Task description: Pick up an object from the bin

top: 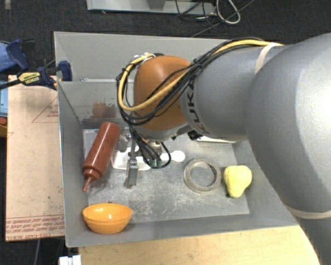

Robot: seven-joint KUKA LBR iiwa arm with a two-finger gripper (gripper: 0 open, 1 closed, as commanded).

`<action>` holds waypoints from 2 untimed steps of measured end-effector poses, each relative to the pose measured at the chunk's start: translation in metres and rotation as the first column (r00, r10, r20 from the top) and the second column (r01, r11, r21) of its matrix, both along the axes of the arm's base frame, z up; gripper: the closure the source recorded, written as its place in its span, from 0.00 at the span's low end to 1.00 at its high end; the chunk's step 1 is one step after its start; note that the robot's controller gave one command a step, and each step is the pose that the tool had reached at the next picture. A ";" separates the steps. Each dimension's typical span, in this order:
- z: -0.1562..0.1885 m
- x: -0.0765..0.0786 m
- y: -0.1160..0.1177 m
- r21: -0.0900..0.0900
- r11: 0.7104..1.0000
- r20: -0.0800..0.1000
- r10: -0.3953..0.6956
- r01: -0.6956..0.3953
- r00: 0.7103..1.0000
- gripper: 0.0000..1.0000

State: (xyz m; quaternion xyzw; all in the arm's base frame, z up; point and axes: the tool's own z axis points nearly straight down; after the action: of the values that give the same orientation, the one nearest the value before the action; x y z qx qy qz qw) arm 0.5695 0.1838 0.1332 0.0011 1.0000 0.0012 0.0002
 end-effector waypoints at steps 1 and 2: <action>0.000 0.000 0.000 0.000 1.000 0.000 0.000 0.000 1.000 0.00; 0.008 0.007 -0.008 0.002 1.000 0.002 -0.004 0.004 1.000 0.00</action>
Offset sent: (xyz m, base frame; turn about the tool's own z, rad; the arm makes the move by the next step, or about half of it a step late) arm 0.0065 -0.0080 0.0079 0.0033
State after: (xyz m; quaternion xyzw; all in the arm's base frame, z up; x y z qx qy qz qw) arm 0.5766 0.1762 0.1409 0.0032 1.0000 0.0020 0.0015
